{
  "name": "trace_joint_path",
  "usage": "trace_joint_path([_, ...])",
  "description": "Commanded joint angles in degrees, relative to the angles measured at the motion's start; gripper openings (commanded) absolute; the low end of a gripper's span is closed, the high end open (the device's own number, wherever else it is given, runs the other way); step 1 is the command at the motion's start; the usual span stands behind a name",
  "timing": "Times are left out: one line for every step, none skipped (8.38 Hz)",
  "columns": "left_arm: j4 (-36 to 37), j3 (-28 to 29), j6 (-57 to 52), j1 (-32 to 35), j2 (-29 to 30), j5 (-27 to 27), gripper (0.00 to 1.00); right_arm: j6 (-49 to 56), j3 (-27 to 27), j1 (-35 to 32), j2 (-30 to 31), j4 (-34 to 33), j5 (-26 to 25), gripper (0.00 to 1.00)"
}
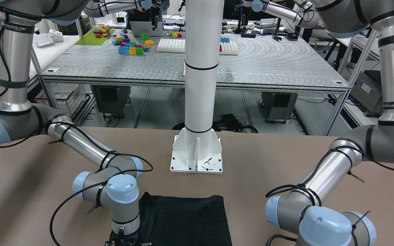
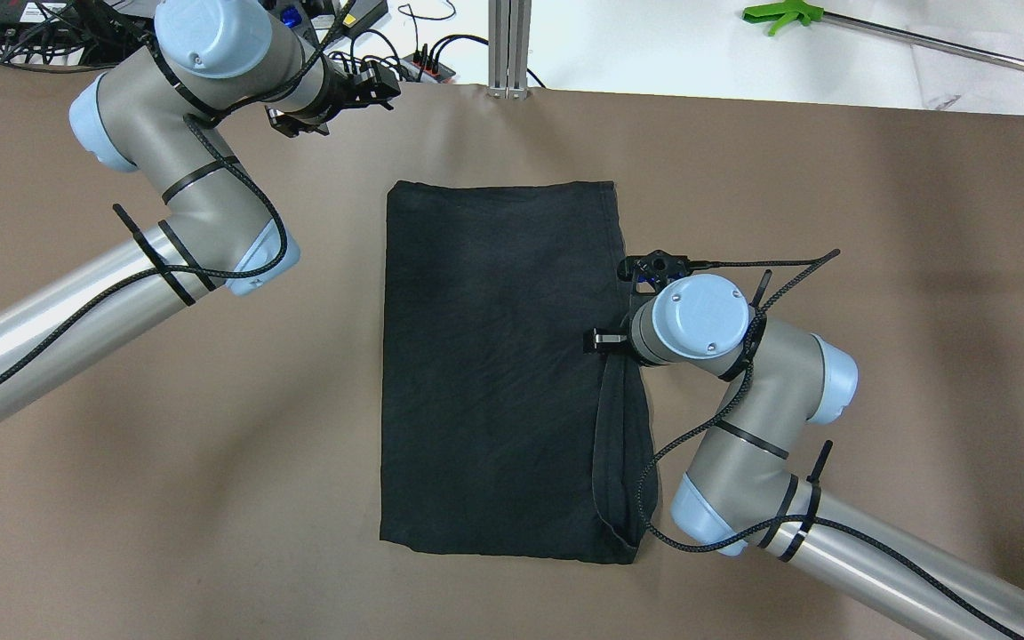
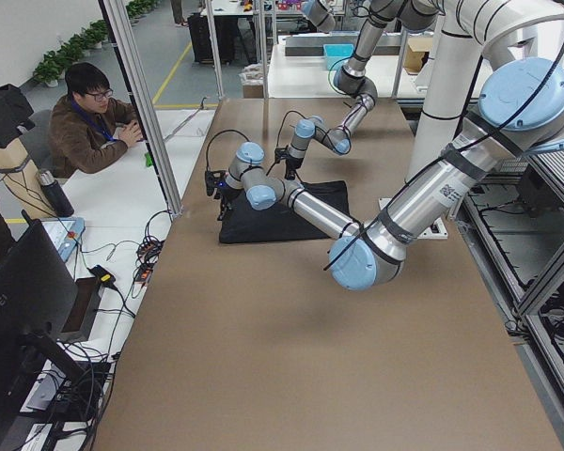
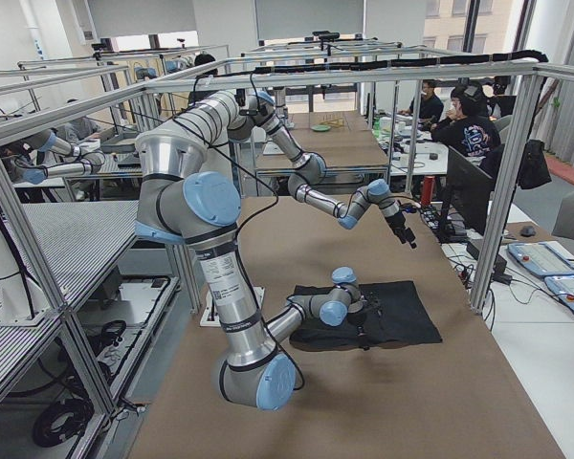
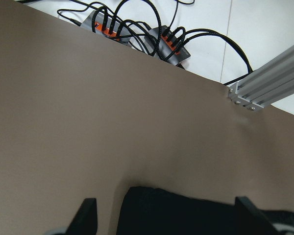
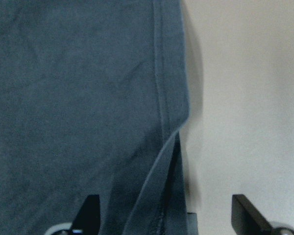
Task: Fold clothes
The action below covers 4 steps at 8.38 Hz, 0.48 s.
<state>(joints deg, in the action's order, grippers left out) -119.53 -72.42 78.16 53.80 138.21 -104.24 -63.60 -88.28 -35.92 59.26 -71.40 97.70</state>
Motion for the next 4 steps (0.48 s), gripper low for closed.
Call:
trace_joint_path([0.0, 0.0, 0.1, 0.1, 0.0, 0.0, 1.00, 0.0, -2.8, 0.0, 2.5, -1.1, 0.8, 0.94])
trace_joint_path([0.0, 0.0, 0.1, 0.0, 0.0, 0.1, 1.00, 0.1, -6.8, 0.0, 4.9, -4.4, 1.7, 0.94])
trace_joint_path([0.0, -0.1, 0.2, 0.0, 0.0, 0.1, 1.00, 0.1, -9.5, 0.0, 7.3, -5.7, 1.7, 0.94])
trace_joint_path([0.0, 0.0, 0.2, 0.1, 0.0, 0.1, 1.00, 0.1, -11.2, 0.0, 9.4, -5.8, 1.7, 0.94])
